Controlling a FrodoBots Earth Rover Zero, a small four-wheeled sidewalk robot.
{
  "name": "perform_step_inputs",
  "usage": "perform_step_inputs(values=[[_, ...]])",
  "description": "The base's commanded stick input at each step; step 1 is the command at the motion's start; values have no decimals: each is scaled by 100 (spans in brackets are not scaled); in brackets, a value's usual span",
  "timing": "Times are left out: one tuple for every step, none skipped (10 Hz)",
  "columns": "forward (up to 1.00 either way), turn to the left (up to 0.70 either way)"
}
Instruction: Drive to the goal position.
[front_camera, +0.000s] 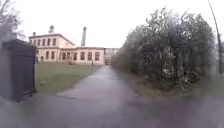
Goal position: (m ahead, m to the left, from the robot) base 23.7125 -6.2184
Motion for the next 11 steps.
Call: perform_step_inputs(values=[[85,0],[85,0],[85,0],[85,0],[85,0],[85,0],[85,0],[85,0],[85,0],[85,0],[85,0]])
